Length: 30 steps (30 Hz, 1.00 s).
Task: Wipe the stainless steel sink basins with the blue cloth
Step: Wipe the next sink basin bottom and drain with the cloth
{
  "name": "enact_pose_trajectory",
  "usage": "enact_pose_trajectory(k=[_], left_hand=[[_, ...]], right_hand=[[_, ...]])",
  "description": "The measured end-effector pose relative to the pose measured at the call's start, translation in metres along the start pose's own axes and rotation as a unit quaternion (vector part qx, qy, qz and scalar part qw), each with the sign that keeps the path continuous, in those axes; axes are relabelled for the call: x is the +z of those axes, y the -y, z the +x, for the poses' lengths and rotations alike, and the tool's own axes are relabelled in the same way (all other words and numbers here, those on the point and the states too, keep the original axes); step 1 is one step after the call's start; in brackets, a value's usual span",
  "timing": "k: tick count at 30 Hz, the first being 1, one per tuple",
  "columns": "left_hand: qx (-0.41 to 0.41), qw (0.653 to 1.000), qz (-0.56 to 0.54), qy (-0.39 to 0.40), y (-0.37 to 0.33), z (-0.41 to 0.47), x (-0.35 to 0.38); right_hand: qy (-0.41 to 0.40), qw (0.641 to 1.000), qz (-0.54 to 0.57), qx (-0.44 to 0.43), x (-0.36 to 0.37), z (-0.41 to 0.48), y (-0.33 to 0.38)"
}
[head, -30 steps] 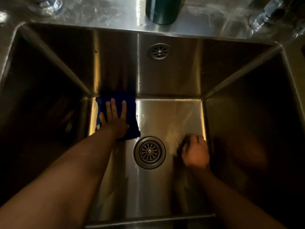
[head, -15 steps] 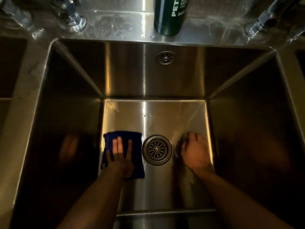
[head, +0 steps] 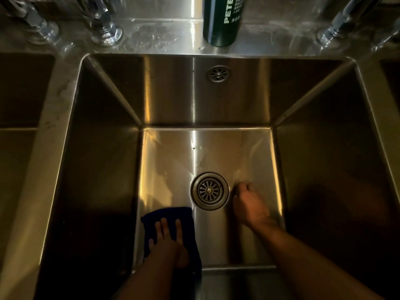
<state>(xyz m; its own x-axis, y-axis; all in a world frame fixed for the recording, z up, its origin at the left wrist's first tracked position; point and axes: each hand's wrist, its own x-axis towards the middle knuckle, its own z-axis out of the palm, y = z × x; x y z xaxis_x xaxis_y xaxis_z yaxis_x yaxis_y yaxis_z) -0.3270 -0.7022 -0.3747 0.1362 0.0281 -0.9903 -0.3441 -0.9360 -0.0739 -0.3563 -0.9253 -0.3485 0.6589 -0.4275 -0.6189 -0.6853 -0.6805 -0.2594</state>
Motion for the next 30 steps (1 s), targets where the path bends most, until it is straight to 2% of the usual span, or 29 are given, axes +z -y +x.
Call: enact_pose_trajectory(k=[5,10,11,12,13,14,15,16,17,22,24,26,30], left_hand=[[0.004,1.0,0.027,0.005,0.0,-0.003,0.001],[-0.002,0.998,0.061,0.015,-0.005,-0.03,-0.037],[0.011,0.999,0.028,-0.036,-0.005,-0.039,-0.053],[0.027,0.988,-0.027,-0.15,-0.004,-0.047,-0.067],[0.044,0.95,-0.071,-0.299,-0.001,-0.052,-0.08],[0.068,0.889,-0.102,-0.44,0.002,-0.054,-0.092],[0.087,0.836,-0.094,-0.533,0.006,-0.054,-0.102],[0.097,0.804,-0.077,-0.581,0.009,-0.05,-0.108],[0.096,0.801,-0.07,-0.586,0.012,-0.044,-0.111],[0.089,0.862,-0.045,-0.497,0.026,-0.001,-0.115],[0.105,0.883,-0.027,-0.457,0.03,0.012,-0.115],[0.106,0.904,-0.013,-0.415,0.033,0.021,-0.115],[0.102,0.92,-0.019,-0.378,0.036,0.029,-0.113]], right_hand=[[-0.008,0.996,-0.072,-0.053,0.01,-0.012,0.01],[0.019,0.974,-0.13,-0.184,0.023,-0.03,0.039],[0.026,0.968,-0.137,-0.209,0.027,-0.035,0.044],[0.031,0.962,-0.142,-0.232,0.03,-0.039,0.05],[0.034,0.956,-0.145,-0.253,0.034,-0.044,0.055],[0.027,0.949,-0.149,-0.278,0.039,-0.048,0.06],[0.015,0.939,-0.161,-0.305,0.046,-0.052,0.064],[0.017,0.925,-0.19,-0.328,0.053,-0.055,0.069],[0.026,0.911,-0.231,-0.341,0.06,-0.06,0.074],[0.079,0.847,-0.32,-0.418,0.098,-0.072,0.105],[0.126,0.851,-0.286,-0.422,0.108,-0.07,0.112],[0.188,0.872,-0.249,-0.376,0.107,-0.066,0.114],[0.195,0.88,-0.22,-0.372,0.105,-0.061,0.104]])
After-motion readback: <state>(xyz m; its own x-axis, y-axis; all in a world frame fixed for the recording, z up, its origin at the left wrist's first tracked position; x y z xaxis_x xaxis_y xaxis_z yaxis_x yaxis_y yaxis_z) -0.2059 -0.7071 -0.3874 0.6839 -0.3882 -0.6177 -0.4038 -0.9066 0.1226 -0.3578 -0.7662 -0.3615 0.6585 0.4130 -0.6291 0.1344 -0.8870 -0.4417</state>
